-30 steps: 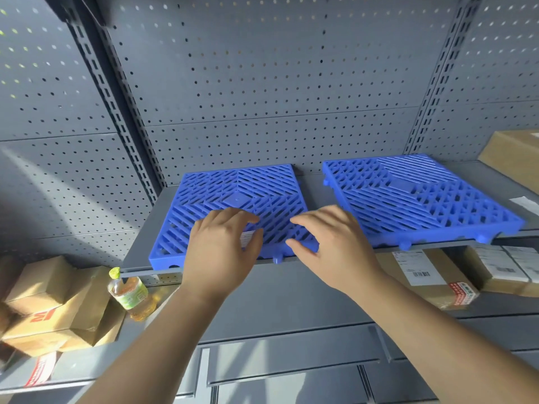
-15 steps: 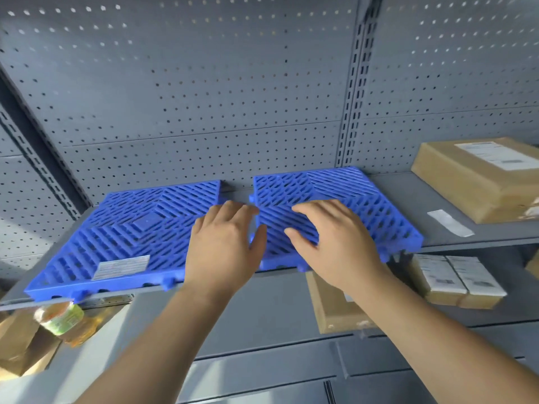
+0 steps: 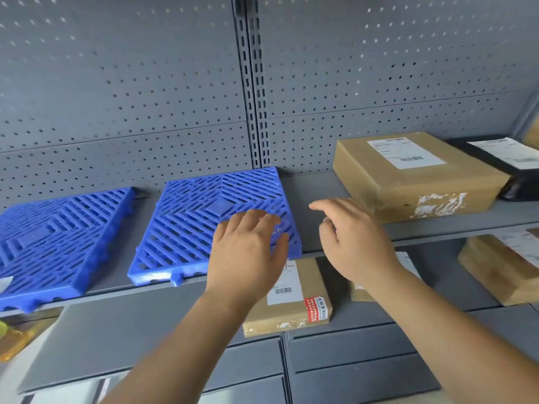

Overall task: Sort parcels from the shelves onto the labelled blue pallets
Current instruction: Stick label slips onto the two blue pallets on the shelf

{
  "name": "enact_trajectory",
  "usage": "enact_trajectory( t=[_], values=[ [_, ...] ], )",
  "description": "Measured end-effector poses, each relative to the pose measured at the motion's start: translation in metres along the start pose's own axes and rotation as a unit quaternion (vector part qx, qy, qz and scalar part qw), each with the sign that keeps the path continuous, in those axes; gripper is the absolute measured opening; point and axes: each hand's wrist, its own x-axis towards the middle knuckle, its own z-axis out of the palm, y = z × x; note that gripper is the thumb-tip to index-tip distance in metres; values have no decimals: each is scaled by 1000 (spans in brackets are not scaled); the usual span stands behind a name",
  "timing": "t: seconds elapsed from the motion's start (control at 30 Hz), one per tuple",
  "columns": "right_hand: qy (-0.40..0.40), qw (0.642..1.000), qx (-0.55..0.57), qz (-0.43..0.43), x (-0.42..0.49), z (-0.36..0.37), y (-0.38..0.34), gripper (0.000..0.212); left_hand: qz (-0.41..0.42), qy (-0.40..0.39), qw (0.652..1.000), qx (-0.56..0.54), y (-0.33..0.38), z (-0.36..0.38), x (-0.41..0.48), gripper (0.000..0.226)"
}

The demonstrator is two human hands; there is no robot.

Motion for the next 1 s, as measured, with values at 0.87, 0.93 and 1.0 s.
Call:
enact_trajectory(
  t=[0.87, 0.93, 1.0],
  values=[
    [-81, 989, -86, -85, -40, -17, 83, 13, 54, -72, 996, -6, 79, 48, 6, 27],
    [-71, 988, -84, -104, -41, -18, 83, 10, 58, -71, 996, -13, 80, 47, 6, 28],
    [-61, 988, -85, -117, -41, -19, 83, 10, 59, -69, 996, -23, 80, 46, 6, 30]
  ],
)
